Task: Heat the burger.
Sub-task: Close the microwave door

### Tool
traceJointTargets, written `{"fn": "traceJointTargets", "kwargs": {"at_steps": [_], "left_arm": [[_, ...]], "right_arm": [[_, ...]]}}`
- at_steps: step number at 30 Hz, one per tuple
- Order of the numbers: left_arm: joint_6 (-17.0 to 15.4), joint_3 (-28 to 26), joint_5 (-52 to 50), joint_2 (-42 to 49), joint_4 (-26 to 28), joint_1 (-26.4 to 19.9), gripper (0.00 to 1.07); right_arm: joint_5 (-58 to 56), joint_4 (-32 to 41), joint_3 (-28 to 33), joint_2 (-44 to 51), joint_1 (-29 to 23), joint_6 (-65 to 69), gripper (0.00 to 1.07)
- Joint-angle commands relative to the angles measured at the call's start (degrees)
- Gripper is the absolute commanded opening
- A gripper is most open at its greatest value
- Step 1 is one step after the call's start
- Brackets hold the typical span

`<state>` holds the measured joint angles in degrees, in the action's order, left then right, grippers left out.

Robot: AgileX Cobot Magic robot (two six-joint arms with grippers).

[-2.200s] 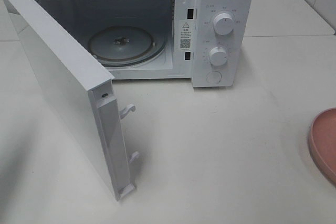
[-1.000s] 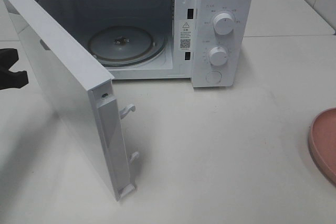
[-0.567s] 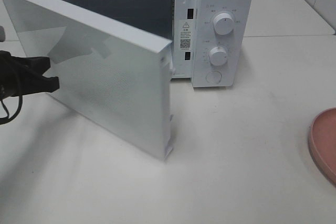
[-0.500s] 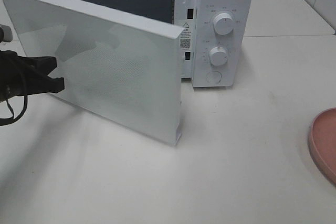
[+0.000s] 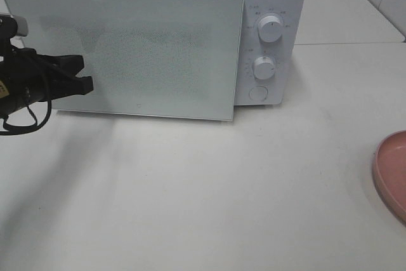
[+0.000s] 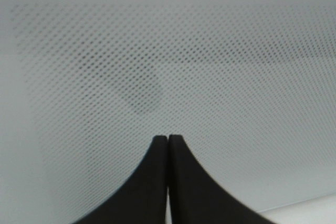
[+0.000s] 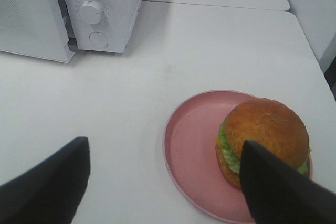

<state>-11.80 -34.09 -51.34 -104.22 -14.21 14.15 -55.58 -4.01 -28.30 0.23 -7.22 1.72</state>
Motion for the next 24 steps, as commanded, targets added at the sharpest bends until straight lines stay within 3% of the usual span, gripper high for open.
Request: {"fn": "traceJointTargets", "kwargs": {"at_steps": [1, 24], "left_arm": [[0.9, -1.6, 0.2, 0.1, 2.8, 2.2, 0.00], [0.8, -13.4, 5.5, -6.9, 9.9, 12.7, 0.00]], "right_arm": [[0.5, 0.1, 0.1, 1.5, 0.2, -0.3, 0.76], [0.5, 0.1, 0.1, 1.5, 0.2, -0.4, 0.76]]}}
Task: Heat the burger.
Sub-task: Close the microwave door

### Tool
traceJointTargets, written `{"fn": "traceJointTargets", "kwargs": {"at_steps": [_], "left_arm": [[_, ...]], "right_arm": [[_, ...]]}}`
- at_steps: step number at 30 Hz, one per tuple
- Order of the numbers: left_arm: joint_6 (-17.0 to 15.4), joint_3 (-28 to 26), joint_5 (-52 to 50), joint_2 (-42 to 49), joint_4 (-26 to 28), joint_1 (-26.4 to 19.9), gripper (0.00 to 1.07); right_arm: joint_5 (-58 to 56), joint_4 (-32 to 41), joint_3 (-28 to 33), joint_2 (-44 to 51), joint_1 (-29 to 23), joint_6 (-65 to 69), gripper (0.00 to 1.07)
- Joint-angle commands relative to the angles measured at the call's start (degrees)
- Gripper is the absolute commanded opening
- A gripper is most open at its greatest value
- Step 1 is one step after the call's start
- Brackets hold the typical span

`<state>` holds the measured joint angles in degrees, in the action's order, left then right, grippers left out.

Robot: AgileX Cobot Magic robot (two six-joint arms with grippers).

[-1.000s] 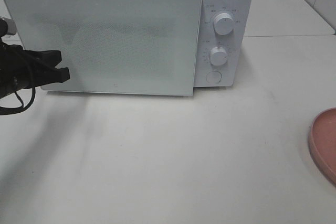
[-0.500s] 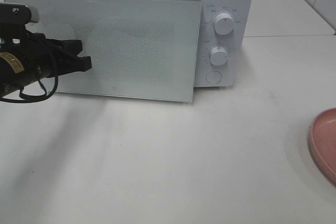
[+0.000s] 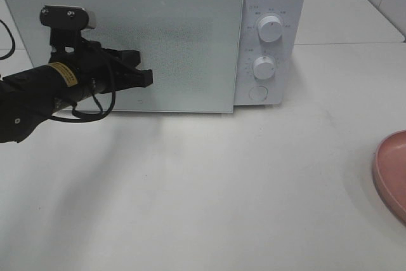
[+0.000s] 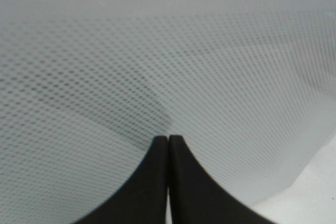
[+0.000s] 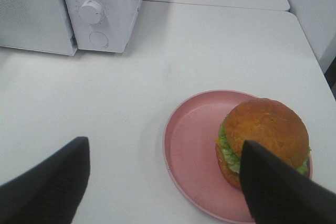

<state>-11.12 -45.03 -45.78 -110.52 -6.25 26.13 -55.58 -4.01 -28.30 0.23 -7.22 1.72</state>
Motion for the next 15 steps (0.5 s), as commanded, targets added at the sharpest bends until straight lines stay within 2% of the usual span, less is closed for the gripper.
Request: {"fn": "traceJointTargets", "kwargs": {"at_steps": [1, 8, 15], "left_arm": [[0.1, -2.5, -0.1, -0.6, 1.9, 0.7, 0.00], [0.2, -8.3, 3.2, -2.9, 2.2, 3.2, 0.00], [0.2, -13.0, 6.0, -4.6, 2.4, 3.3, 0.00]], "right_arm": [[0.5, 0.1, 0.1, 1.5, 0.2, -0.4, 0.76], [0.5, 0.1, 0.1, 1.5, 0.2, -0.3, 0.76], [0.5, 0.1, 0.1, 1.5, 0.2, -0.3, 0.76]]}}
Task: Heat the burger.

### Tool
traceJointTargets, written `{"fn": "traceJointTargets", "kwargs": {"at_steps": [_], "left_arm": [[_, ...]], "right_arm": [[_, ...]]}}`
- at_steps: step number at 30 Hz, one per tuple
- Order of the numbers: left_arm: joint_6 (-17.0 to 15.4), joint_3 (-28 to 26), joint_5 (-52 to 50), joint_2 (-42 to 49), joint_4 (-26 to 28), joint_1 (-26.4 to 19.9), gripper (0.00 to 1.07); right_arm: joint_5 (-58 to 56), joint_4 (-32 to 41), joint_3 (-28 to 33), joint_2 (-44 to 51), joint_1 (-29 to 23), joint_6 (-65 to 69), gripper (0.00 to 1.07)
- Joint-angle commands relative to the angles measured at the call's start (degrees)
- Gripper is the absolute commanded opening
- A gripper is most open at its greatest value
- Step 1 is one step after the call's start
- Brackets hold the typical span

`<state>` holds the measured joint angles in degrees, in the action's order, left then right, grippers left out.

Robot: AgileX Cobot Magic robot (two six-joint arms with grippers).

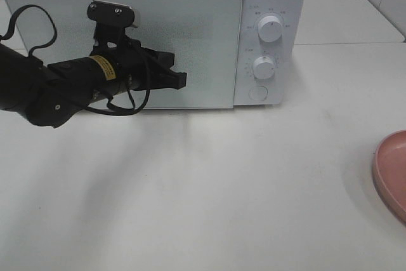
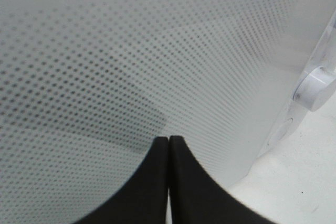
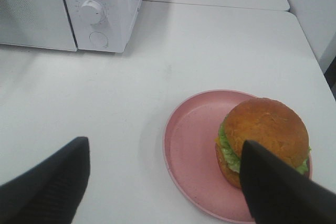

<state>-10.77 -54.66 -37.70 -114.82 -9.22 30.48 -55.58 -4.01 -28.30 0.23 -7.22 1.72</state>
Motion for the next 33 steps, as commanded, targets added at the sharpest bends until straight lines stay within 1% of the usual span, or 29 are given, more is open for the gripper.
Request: {"fn": "traceJointTargets", "kwargs": {"at_steps": [1, 8, 9, 12, 14, 25, 27, 29, 30, 33], "left_arm": [[-0.1, -3.4, -2.1, -0.3, 5.4, -1.0, 0.00], [-0.3, -7.6, -0.7, -2.1, 5.3, -0.5, 0.00], [-0.3, -8.8, 0.2, -2.6, 5.3, 0.2, 0.00], [-0.3, -9.3, 0.6, -2.9, 5.3, 0.7, 0.00], [-0.3, -10.3, 0.3, -3.2, 5.3, 2.3, 0.00], [-0.3, -10.1, 1.4, -2.3, 5.3, 5.0, 0.00], [-0.2, -10.1, 5.4, 0.0, 5.2, 7.3, 0.00], [-0.2, -10.1, 7.0, 1.0, 5.2, 7.9, 0.00], [-0.3, -10.1, 10.3, 2.4, 5.2, 9.1, 0.00], [-0.3, -10.1, 12.4, 3.2, 5.2, 9.7, 0.00]], "right_arm": [[0.5, 0.1, 0.1, 1.5, 0.2, -0.3, 0.76], [0.5, 0.1, 0.1, 1.5, 0.2, -0.2, 0.76], [0.5, 0.1, 0.1, 1.5, 0.2, -0.2, 0.76], [0.5, 0.1, 0.1, 1.5, 0.2, -0.2, 0.76], [0.5, 0.1, 0.1, 1.5, 0.2, -0.2, 0.76], [0.5, 0.1, 0.1, 1.5, 0.2, -0.2, 0.76], [0.5, 0.1, 0.1, 1.5, 0.2, -0.2, 0.76], [0.5, 0.1, 0.1, 1.5, 0.2, -0.2, 0.76], [0.5, 0.1, 0.1, 1.5, 0.2, -0.2, 0.76], [0.5, 0.1, 0.1, 1.5, 0.2, -0.2, 0.76]]}}
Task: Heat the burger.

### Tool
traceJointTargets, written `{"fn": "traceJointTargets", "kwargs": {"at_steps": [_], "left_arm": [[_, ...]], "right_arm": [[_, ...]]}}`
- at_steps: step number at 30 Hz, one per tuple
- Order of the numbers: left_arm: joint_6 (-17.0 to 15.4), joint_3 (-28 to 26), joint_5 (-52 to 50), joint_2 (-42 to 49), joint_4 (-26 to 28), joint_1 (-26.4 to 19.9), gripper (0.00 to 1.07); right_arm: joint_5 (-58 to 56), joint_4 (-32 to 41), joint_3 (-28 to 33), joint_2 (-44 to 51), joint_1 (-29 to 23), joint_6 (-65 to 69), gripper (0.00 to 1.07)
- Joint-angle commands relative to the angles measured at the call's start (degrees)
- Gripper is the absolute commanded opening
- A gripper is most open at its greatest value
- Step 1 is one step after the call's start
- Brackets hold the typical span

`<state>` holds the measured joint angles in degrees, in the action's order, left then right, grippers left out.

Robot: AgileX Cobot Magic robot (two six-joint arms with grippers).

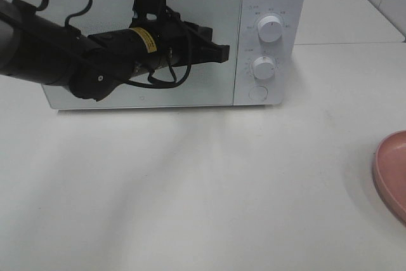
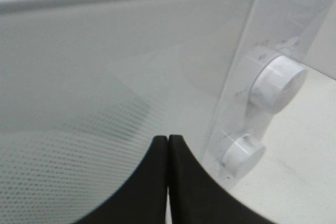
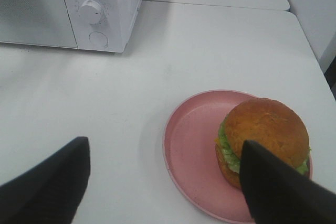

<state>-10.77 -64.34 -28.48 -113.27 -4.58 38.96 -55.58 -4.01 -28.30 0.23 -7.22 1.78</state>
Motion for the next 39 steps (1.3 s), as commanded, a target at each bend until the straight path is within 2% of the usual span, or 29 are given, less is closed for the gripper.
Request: {"fn": "traceJointTargets", "kwargs": {"at_steps": [1, 4, 5, 6, 7, 8, 9, 10, 11, 12, 13, 14, 15, 19, 21, 22, 25, 33, 35, 36, 39], "left_arm": [[-0.3, -0.5, 7.7, 3.1, 0.5, 2.4, 0.00], [-0.5, -0.5, 16.8, 6.2, 0.5, 4.9, 0.02], [-0.5, -0.5, 16.8, 6.2, 0.5, 4.9, 0.02], [-0.5, -0.5, 19.7, 7.0, 0.5, 5.7, 0.07], [-0.5, -0.5, 25.2, 8.5, 0.5, 7.0, 0.25], [-0.5, -0.5, 25.2, 8.5, 0.5, 7.0, 0.25], [-0.5, -0.5, 30.0, 9.9, 0.5, 8.6, 0.48], [-0.5, -0.5, 32.5, 10.6, 0.5, 9.4, 0.62], [-0.5, -0.5, 32.5, 10.6, 0.5, 9.4, 0.62], [-0.5, -0.5, 37.4, 11.7, 0.5, 10.7, 0.86], [-0.5, -0.5, 37.4, 11.7, 0.5, 10.7, 0.86], [-0.5, -0.5, 40.0, 12.1, 0.7, 11.4, 0.96], [-0.5, -0.5, 45.0, 13.0, 0.7, 12.5, 1.01], [-0.5, -0.5, 52.2, 14.2, 2.1, 13.8, 1.01], [-0.5, -0.5, 59.0, 15.8, 5.2, 14.2, 1.01], [-0.5, -0.5, 59.0, 15.8, 5.2, 14.2, 1.01], [-0.4, -0.5, 68.6, 18.4, 7.7, 14.2, 1.01], [-0.5, -0.5, 83.9, 22.9, 7.1, 14.0, 1.01], [-0.5, -0.5, 84.9, 23.4, 6.6, 14.0, 1.01], [-1.8, -0.5, 87.0, 24.9, 4.6, 14.0, 1.01], [-3.8, -0.5, 89.5, 27.3, 2.9, 12.5, 1.01]], "right_arm": [[0.5, 0.1, 0.1, 1.5, 0.2, -0.2, 0.76], [0.5, 0.1, 0.1, 1.5, 0.2, -0.2, 0.76], [0.5, 0.1, 0.1, 1.5, 0.2, -0.2, 0.76], [0.5, 0.1, 0.1, 1.5, 0.2, -0.2, 0.76], [0.5, 0.1, 0.1, 1.5, 0.2, -0.2, 0.76], [0.5, 0.1, 0.1, 1.5, 0.2, -0.2, 0.76], [0.5, 0.1, 0.1, 1.5, 0.2, -0.2, 0.76], [0.5, 0.1, 0.1, 1.5, 0.2, -0.2, 0.76], [0.5, 0.1, 0.1, 1.5, 0.2, -0.2, 0.76], [0.5, 0.1, 0.1, 1.5, 0.2, -0.2, 0.76], [0.5, 0.1, 0.1, 1.5, 0.2, -0.2, 0.76], [0.5, 0.1, 0.1, 1.5, 0.2, -0.2, 0.76], [0.5, 0.1, 0.1, 1.5, 0.2, -0.2, 0.76], [0.5, 0.1, 0.1, 1.5, 0.2, -0.2, 0.76], [0.5, -0.1, 0.1, 1.5, 0.2, 0.2, 0.76], [0.5, -0.1, 0.1, 1.5, 0.2, 0.2, 0.76], [0.5, -0.1, 0.1, 1.5, 0.2, 0.2, 0.76], [0.5, -0.1, 0.1, 1.5, 0.2, 0.2, 0.76], [0.5, -0.1, 0.1, 1.5, 0.2, 0.2, 0.76], [0.5, -0.1, 0.1, 1.5, 0.2, 0.2, 0.76], [0.5, -0.1, 0.1, 1.5, 0.2, 0.2, 0.76]]}}
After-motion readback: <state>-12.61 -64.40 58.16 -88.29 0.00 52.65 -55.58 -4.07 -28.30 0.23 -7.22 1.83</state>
